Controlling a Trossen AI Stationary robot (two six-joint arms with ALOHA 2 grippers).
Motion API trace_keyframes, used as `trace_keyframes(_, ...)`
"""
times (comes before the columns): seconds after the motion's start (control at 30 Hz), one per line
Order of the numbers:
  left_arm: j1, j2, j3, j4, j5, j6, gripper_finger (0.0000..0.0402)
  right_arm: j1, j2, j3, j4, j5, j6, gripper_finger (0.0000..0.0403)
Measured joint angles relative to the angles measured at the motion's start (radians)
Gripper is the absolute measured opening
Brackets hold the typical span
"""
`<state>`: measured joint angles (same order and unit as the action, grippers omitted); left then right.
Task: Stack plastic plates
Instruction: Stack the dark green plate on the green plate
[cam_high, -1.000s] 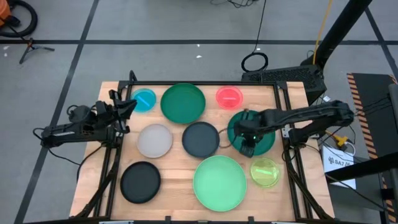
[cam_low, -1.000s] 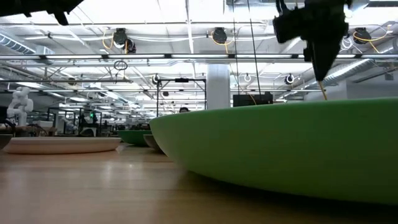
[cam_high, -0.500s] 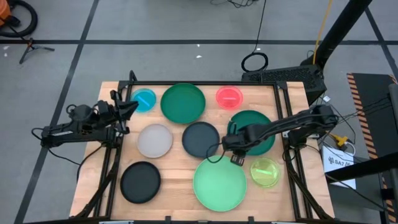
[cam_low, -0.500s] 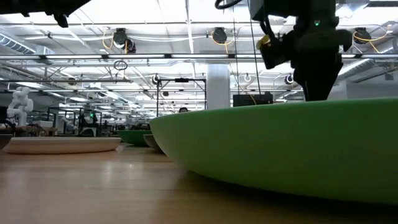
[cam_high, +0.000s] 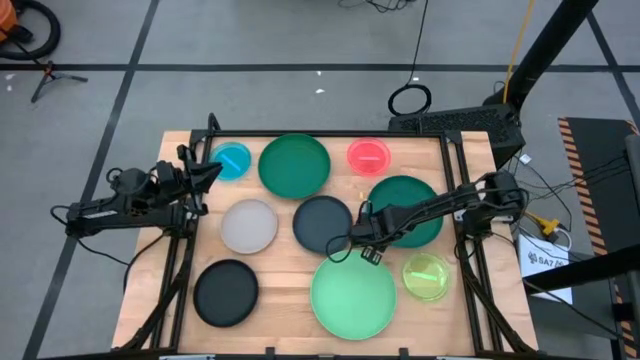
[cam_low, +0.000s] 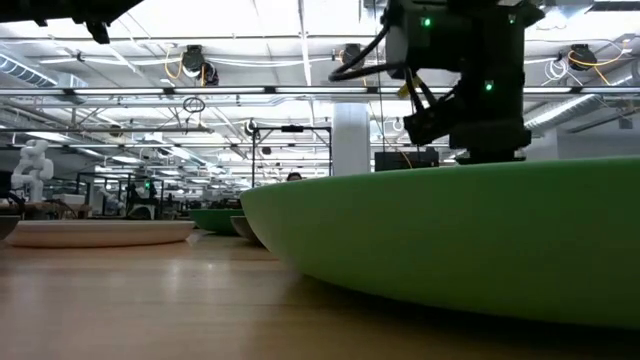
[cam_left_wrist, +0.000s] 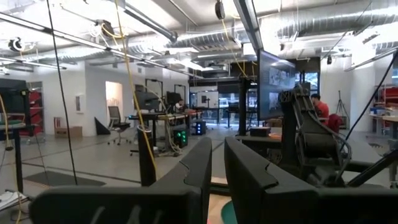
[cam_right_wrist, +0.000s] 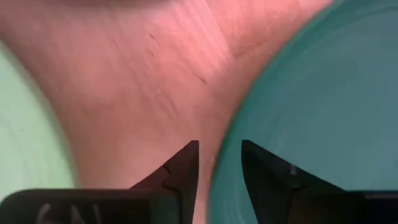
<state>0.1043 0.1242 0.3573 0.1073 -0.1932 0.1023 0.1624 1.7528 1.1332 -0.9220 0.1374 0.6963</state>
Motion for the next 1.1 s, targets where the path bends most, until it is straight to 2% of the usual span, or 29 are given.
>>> trace_keyframes(0.1, 0.0, 0.0, 0.0, 0.0, 0.0, -0.004, 0.0051, -0.006, 0.024, 0.0, 0.002, -0.001, 0.002, 0.0095)
trace_keyframes(0.37, 0.0, 0.0, 0.0, 0.0, 0.0, -0.021, 0.0051, -0.012, 0.025, 0.0, -0.013, 0.011, -0.001, 0.0011)
trace_keyframes(0.57, 0.0, 0.0, 0.0, 0.0, 0.0, -0.031, 0.0051, -0.012, 0.019, 0.03, -0.119, -0.003, 0.014, 0.0012)
trace_keyframes(0.83, 0.0, 0.0, 0.0, -0.001, 0.0, -0.033, 0.0051, -0.01, 0.019, 0.155, -0.334, -0.005, -0.062, 0.0005)
trace_keyframes(1.1, 0.0, 0.0, 0.0, -0.001, 0.0, -0.033, 0.0051, -0.022, 0.019, 0.336, -0.529, 0.146, -0.178, 0.0002)
